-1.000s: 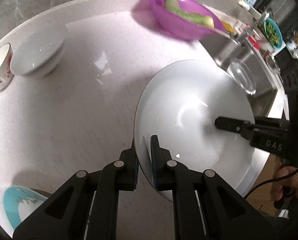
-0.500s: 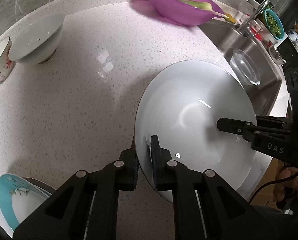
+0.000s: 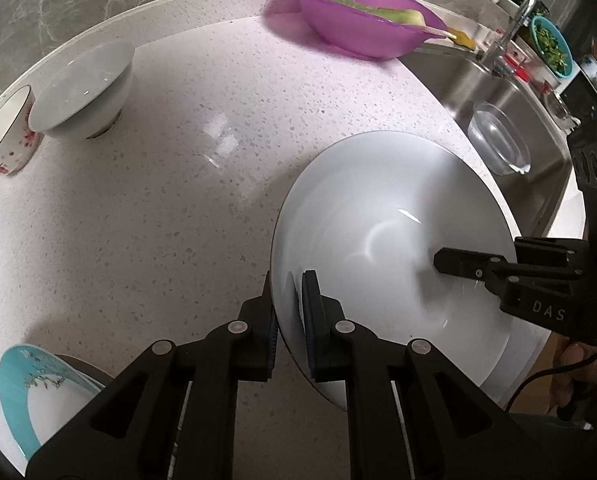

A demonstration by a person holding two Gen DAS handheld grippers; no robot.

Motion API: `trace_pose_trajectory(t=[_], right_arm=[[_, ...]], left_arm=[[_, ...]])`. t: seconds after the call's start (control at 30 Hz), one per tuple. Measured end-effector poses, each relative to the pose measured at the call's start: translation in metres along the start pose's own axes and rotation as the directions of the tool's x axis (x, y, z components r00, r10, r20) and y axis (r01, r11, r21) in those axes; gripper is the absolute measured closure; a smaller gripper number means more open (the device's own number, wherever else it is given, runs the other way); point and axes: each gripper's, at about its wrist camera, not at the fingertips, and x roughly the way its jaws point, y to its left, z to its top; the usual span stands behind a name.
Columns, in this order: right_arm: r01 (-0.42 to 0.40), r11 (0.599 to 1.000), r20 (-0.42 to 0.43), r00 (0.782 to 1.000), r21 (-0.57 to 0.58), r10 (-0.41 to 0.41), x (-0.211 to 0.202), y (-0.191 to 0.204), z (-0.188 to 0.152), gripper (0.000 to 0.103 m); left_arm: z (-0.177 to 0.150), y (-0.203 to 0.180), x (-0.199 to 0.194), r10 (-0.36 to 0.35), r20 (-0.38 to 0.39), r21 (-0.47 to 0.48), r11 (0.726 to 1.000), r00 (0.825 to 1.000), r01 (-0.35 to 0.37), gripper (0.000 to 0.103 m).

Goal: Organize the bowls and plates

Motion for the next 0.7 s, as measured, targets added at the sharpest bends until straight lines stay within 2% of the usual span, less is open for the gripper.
trace_pose_trajectory(t=[0.1,0.17,0.2,0.23,0.3,0.37,0.43,0.47,0.53,0.57,0.6,0.7], right_arm=[[-0.007,1.000,0.002,1.000,-0.019,0.007,-0.001,0.001,-0.001,0.081],[-0.019,0.999,0.014,1.000,-0.027,0.019,-0.006,0.001,0.000,0.075],[-0.018,0.999,0.024,1.000,-0.034,0.018,-0.011,0.001,0.000,0.065],[-0.028,0.999,0.031,0.999,-0.036,0.029,-0.016,0.000,0.002,0.058],[-0.025,0.999,0.050,0.998,-0.039,0.027,-0.028,-0.004,0.007,0.038],[-0.039,0.998,0.061,0.997,-0.039,0.042,-0.041,-0.009,0.013,0.030],[-0.085,0.996,0.065,0.994,-0.024,0.087,-0.052,-0.014,0.020,0.007],[-0.135,0.991,0.067,0.988,-0.007,0.135,-0.059,-0.016,0.027,0.000],[-0.217,0.976,0.067,0.974,0.000,0.217,-0.070,-0.013,0.042,0.000],[-0.228,0.973,0.065,0.971,-0.026,0.229,-0.076,-0.005,0.052,0.000],[-0.223,0.972,0.066,0.971,-0.071,0.228,-0.082,0.006,0.062,0.000],[-0.206,0.950,0.096,0.968,-0.234,0.233,-0.098,0.048,0.089,0.000]], left_arm=[[0.000,0.002,-0.005,0.006,0.027,-0.019,1.000,1.000,-0.006,0.092],[0.001,0.005,-0.016,0.006,0.051,-0.037,0.999,0.999,-0.004,0.085],[0.001,0.008,-0.026,0.005,0.071,-0.051,0.999,0.997,-0.001,0.072],[0.001,0.010,-0.032,0.002,0.084,-0.060,0.998,0.996,0.003,0.046],[0.002,0.016,-0.053,-0.001,0.132,-0.082,0.997,0.991,0.012,0.016],[0.005,0.027,-0.076,-0.026,0.177,-0.109,0.993,0.984,0.046,0.015],[0.009,0.042,-0.096,-0.049,0.198,-0.147,0.986,0.979,0.080,0.008],[0.012,0.054,-0.108,-0.054,0.219,-0.169,0.981,0.974,0.092,0.006],[0.023,0.083,-0.129,-0.060,0.261,-0.203,0.972,0.964,0.116,0.005],[0.027,0.095,-0.136,-0.051,0.273,-0.212,0.971,0.961,0.112,0.004],[0.033,0.112,-0.141,-0.036,0.282,-0.222,0.970,0.959,0.101,0.000],[0.054,0.153,-0.142,0.029,0.258,-0.227,0.973,0.966,0.032,0.000]])
